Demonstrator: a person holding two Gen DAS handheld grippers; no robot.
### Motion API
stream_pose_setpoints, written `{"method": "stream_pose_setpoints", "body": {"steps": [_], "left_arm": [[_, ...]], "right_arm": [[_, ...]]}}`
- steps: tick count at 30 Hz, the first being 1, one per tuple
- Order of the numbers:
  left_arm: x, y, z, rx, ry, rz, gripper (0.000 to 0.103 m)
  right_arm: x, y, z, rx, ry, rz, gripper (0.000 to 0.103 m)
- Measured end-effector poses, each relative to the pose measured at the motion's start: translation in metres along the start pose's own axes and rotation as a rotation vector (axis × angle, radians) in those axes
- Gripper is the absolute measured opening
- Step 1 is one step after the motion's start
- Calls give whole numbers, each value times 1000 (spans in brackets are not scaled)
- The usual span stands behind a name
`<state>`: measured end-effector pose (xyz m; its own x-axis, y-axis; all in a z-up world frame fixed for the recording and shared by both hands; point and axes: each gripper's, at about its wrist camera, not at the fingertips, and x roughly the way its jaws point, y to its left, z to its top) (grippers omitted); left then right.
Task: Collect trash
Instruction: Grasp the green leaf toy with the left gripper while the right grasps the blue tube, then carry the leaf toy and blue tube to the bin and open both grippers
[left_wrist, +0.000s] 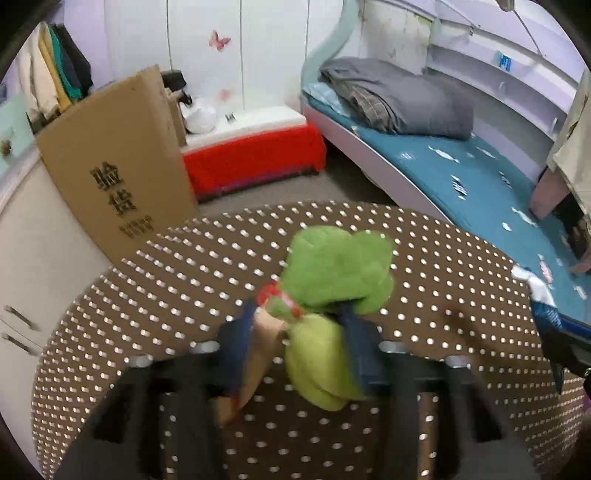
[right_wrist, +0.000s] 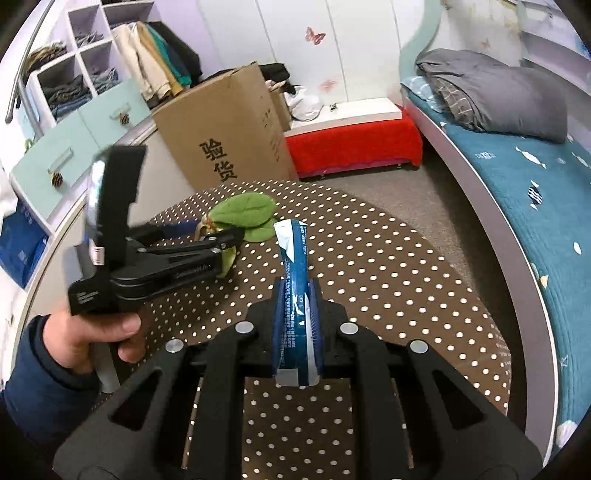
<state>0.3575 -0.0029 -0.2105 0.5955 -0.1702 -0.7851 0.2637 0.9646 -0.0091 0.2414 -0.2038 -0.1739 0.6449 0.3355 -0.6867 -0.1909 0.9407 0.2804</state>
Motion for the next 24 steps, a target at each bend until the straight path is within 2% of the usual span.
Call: {"method": "stream_pose_setpoints", "body": {"steps": [1,5,11,18,24], "left_arm": [[-1,0,0,-10,8,-17,14],[-32,-6,-10,-39,-41,-28,14],[-99,-26,-32,-66,-125,-56,14],[-173,-74,-62,-44,-220,-120,14],[-201,-124,-80,2,-236,-165,14]], "right_arm": [[-5,-2,-1,10,-6,0,13],[-28,-5,-4,36,-42,0,14],[-81,-4,-19,61,-108,3,14],[-144,-14,-42,96,-189,-13,14],[-185,-37,-59,142,-252,-37,14]]}}
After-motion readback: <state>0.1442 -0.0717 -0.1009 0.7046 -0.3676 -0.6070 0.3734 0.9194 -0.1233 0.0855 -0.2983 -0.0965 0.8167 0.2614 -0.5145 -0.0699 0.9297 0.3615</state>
